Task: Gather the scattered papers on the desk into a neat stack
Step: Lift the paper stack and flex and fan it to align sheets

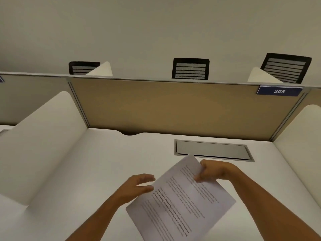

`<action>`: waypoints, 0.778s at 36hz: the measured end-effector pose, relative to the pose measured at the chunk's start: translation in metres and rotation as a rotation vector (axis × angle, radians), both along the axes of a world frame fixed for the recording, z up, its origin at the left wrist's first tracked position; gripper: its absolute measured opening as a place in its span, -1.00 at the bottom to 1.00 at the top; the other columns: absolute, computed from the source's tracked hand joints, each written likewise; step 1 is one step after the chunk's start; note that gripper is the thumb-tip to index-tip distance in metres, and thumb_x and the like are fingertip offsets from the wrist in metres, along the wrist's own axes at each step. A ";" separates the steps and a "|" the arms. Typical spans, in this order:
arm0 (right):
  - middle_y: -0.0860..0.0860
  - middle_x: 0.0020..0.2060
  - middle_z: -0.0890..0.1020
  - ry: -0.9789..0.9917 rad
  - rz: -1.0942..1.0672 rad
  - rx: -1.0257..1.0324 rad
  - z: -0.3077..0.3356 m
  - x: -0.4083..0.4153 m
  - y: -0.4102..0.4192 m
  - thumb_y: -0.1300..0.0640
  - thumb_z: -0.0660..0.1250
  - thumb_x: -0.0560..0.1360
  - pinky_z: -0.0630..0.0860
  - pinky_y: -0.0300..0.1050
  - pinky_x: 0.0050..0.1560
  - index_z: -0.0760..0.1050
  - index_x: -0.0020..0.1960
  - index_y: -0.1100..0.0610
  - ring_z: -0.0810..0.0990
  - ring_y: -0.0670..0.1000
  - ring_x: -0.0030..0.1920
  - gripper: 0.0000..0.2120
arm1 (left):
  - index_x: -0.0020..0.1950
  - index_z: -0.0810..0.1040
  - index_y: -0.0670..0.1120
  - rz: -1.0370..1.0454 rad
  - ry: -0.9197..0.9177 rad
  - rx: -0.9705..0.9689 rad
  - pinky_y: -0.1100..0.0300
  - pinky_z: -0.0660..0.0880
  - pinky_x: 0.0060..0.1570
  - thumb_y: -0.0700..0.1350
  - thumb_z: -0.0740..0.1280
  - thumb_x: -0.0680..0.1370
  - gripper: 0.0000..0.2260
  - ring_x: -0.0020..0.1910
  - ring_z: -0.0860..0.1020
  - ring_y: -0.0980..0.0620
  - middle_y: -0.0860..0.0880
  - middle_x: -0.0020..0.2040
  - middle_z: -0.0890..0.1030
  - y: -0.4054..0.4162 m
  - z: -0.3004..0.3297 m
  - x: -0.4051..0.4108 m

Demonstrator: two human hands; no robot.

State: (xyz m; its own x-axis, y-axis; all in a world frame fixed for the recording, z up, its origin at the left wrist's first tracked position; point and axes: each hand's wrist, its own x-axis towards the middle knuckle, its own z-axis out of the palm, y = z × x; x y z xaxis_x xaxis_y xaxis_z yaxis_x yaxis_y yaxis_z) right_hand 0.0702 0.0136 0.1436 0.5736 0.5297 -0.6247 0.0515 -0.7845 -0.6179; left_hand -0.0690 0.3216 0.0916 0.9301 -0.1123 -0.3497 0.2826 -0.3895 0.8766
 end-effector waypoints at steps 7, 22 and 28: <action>0.06 -0.02 0.71 0.120 0.073 -0.037 0.021 -0.002 0.031 0.17 0.45 0.49 0.61 0.08 0.18 0.63 0.07 0.13 0.70 0.10 0.04 -0.84 | 0.16 0.62 -0.07 -0.126 0.104 -0.093 0.00 0.63 0.04 0.04 0.47 0.46 -0.67 -0.03 0.70 -0.08 -0.04 0.06 0.71 -0.023 0.018 -0.017; 0.22 0.16 0.66 0.299 -0.429 0.401 -0.012 -0.014 0.007 0.08 0.49 0.45 0.55 0.19 0.26 0.55 0.27 0.24 0.62 0.25 0.21 -0.56 | 0.11 0.62 -0.21 0.257 0.056 -0.284 -0.23 0.59 0.04 -0.07 0.46 0.48 -0.71 -0.04 0.69 -0.23 -0.17 0.02 0.71 -0.002 0.002 -0.051; 0.20 0.18 0.66 0.427 -0.533 0.663 -0.033 -0.050 0.036 0.20 0.35 0.56 0.55 0.20 0.23 0.55 0.27 0.23 0.64 0.26 0.18 -0.71 | 0.11 0.62 -0.18 0.456 0.016 -0.341 -0.21 0.60 0.02 -0.07 0.44 0.49 -0.73 -0.06 0.70 -0.22 -0.17 -0.01 0.72 0.012 -0.007 -0.055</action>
